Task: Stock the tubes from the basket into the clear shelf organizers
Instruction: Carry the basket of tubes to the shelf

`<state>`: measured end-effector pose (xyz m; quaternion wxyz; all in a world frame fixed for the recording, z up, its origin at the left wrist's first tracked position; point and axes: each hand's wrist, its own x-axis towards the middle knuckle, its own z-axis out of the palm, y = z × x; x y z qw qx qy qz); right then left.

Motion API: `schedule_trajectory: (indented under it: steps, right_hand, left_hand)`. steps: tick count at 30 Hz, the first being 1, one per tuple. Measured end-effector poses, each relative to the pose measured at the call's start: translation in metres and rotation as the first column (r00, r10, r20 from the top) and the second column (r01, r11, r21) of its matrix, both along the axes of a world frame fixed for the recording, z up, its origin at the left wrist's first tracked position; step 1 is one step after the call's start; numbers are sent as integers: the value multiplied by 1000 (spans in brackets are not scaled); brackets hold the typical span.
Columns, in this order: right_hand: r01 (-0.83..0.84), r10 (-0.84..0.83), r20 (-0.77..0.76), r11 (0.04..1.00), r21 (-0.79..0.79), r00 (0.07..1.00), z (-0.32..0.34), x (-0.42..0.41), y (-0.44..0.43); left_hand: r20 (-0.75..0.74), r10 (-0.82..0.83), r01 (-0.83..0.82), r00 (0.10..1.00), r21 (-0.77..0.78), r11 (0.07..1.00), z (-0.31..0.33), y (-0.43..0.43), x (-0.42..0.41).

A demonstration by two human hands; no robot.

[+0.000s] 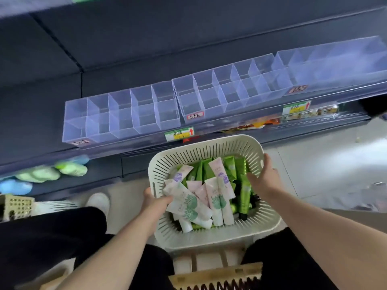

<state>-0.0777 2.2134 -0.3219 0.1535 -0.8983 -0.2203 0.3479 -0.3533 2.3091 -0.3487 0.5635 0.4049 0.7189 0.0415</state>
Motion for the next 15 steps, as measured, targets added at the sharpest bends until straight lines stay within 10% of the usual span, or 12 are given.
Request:
schedule_trajectory:
  steps: [10,15]
  right_hand:
    - [25,-25,328,1000,5,944,-68,3,12]
    - [-292,298,608,950,-112,736,-90,-7,5]
  left_hand:
    - [-313,-171,247,934,220,944,-30,29,11]
    - [-485,-233,446,843,388,807,-31,20,15]
